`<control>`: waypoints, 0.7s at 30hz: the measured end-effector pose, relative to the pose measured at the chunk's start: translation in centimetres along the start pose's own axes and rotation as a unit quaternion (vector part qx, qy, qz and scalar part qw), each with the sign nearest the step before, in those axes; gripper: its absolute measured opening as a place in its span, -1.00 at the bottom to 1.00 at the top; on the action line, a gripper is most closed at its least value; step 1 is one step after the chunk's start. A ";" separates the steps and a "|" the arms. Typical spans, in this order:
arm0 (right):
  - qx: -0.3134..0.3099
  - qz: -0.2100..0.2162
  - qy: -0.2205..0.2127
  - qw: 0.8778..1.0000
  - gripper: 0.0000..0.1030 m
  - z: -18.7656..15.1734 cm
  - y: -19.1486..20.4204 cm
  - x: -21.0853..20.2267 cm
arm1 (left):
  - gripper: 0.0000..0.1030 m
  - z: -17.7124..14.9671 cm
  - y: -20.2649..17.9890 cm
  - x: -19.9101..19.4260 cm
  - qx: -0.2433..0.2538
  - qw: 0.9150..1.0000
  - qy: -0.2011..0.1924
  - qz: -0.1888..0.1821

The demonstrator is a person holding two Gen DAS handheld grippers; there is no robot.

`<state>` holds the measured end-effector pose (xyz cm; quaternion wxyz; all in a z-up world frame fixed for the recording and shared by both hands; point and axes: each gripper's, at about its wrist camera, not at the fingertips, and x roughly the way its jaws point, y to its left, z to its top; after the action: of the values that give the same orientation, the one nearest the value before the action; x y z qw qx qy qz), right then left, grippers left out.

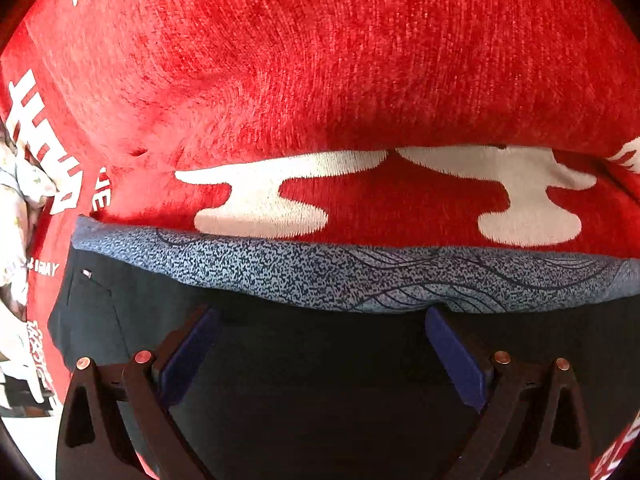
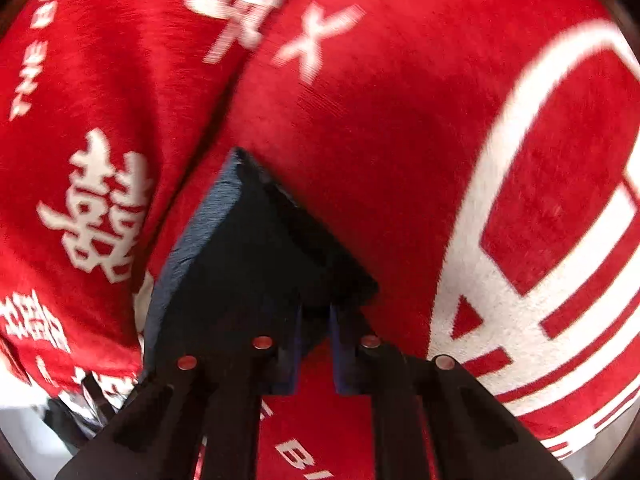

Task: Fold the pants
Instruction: 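Move both grippers down toward the folded edge of the pants, then close the right gripper on the side edge of the black pants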

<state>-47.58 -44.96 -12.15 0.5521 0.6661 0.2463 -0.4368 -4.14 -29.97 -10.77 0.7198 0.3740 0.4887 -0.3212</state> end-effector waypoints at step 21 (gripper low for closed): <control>0.023 0.040 0.043 0.998 -0.37 -4.2 -0.6 0.1 | 1.00 1.7 -9.4 -1.1 0.052 0.998 -0.028 -0.020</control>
<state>-46.76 -40.85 -12.49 0.5426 0.7064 0.2328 -0.3904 -11.46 -36.10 -11.41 0.7064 0.3914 0.4584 -0.3711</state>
